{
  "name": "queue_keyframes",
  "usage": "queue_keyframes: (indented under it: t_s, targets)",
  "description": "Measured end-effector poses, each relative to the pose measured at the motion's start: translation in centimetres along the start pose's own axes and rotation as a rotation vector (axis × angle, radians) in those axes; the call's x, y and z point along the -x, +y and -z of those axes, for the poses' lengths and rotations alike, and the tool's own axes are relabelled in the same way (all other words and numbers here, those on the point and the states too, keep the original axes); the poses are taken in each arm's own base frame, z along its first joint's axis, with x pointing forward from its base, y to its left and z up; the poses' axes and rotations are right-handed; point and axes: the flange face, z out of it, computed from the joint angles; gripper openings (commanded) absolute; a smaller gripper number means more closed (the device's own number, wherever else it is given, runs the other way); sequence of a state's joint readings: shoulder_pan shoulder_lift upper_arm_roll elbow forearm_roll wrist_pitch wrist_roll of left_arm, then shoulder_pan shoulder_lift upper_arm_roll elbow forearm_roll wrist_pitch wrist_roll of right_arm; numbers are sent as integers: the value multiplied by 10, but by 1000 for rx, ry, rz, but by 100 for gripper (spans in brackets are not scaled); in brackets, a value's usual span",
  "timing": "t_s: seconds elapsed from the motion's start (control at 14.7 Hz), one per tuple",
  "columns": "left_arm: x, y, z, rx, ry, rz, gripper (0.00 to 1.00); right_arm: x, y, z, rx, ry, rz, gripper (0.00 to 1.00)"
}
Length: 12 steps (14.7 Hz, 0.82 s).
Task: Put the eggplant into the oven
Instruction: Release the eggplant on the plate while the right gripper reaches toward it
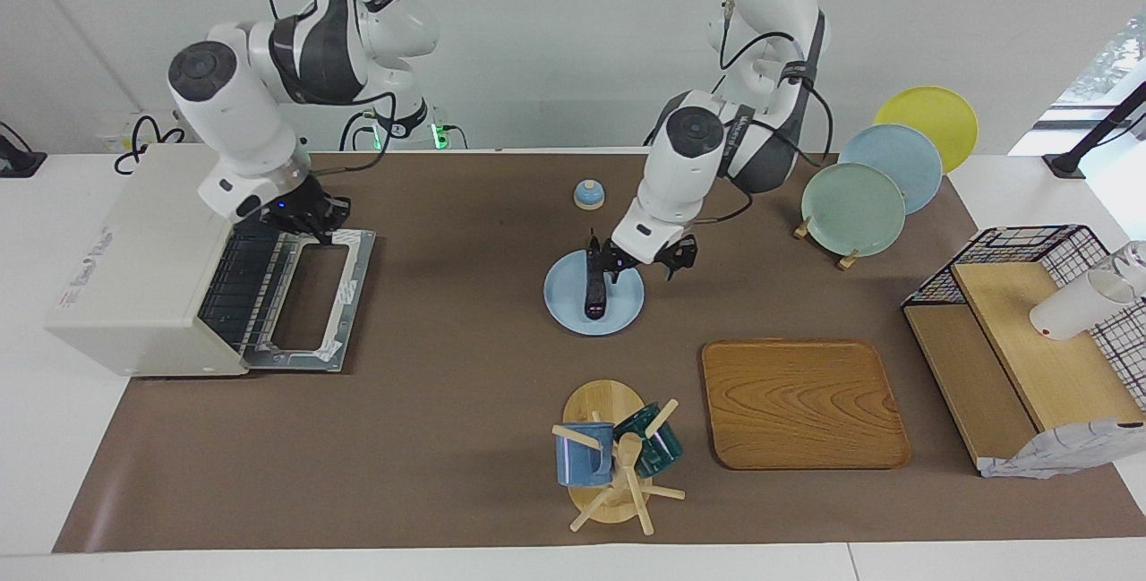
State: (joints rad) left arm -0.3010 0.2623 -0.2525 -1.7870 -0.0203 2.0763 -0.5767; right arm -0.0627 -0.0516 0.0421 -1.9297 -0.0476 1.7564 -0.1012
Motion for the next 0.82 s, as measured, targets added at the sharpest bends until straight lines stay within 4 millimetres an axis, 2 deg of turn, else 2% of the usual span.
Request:
queue_keyframes:
  t_s: [0.14, 0.2, 0.34, 0.41, 0.55, 0.61, 0.68, 0.75, 0.82]
  targets:
    - [-30, -45, 29, 23, 28, 38, 100, 11, 6, 33, 49, -9, 1, 27]
    - [-42, -67, 38, 30, 30, 40, 100, 15, 7, 41, 60, -14, 0, 44]
    - [-62, -112, 48, 34, 30, 32, 100, 21, 10, 48, 70, -23, -5, 49]
    - [-69, -131, 50, 33, 29, 26, 100, 23, 11, 49, 71, -32, -7, 55]
    - [-78, -158, 55, 32, 30, 22, 100, 25, 12, 47, 69, -46, -10, 58]
    - [-81, -165, 62, 30, 28, 23, 100, 24, 8, 46, 70, -40, -3, 58]
    - [-83, -169, 71, 28, 23, 24, 100, 19, -3, 45, 73, -17, 19, 58]
    - [-84, -171, 82, 23, 20, 24, 100, 14, -26, 43, 77, 9, 45, 58]
    - [-85, -173, 93, 16, 16, 25, 100, 10, -60, 41, 80, 35, 49, 58]
